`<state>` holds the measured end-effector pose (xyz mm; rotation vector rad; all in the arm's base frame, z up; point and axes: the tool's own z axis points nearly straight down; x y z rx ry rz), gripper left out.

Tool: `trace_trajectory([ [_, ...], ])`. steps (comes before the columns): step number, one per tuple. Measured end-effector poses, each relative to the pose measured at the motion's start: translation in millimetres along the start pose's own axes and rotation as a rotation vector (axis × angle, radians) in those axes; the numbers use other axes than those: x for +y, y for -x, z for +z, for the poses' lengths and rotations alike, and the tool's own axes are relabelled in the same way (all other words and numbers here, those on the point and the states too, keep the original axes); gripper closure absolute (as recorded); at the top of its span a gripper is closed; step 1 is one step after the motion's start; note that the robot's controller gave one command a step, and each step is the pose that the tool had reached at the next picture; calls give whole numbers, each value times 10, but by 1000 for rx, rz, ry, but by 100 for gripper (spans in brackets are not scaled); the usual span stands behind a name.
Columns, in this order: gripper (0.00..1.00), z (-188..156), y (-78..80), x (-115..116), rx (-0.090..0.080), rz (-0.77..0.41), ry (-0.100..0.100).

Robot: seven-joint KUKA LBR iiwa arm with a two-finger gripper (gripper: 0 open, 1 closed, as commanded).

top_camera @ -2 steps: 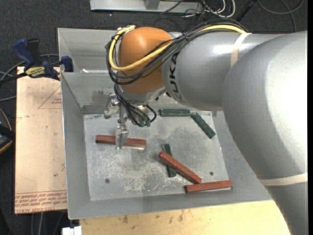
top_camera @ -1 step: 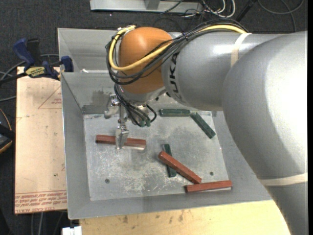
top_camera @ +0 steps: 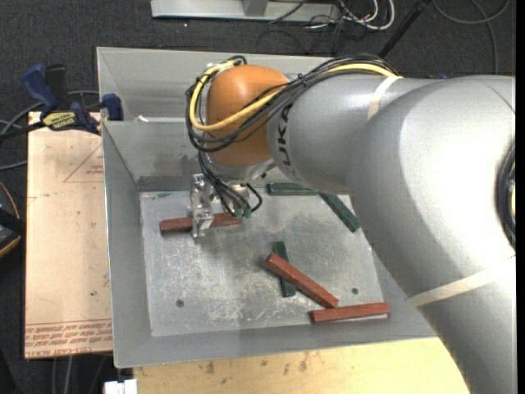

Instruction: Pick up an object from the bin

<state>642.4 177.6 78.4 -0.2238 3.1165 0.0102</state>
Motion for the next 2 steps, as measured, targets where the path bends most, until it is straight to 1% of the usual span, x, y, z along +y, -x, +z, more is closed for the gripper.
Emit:
trace_trajectory([
  [1, 100, 0, 0, 0, 0, 0, 0],
  [2, 100, -1330, -83, -96, 5, -41, -3],
])
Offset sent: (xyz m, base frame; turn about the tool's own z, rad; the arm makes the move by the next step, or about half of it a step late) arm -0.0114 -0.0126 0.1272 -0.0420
